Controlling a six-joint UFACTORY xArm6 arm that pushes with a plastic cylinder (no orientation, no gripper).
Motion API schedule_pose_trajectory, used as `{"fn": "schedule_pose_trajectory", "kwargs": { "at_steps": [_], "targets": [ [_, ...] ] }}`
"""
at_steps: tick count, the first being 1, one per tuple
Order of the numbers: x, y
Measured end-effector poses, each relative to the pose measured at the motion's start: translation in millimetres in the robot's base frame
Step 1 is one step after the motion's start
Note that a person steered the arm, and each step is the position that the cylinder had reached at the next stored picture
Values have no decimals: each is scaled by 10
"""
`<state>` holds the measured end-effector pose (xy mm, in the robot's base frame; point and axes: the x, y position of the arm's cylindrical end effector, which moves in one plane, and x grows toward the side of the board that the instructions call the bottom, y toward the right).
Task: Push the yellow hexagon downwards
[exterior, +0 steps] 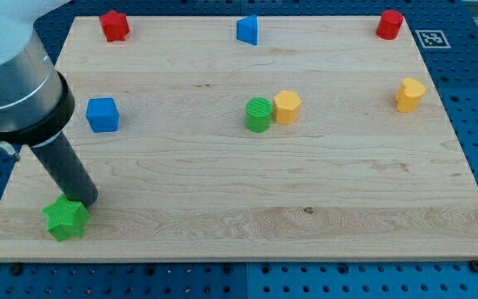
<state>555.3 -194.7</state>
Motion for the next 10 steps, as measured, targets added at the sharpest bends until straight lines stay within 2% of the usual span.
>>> {"fn": "schedule_pose_trajectory", "kwargs": {
  "at_steps": [3, 6, 8, 10],
  "targets": [
    [-26, 124],
    [-106, 934],
    [-174, 1094],
    [-758, 1094]
  ]
}}
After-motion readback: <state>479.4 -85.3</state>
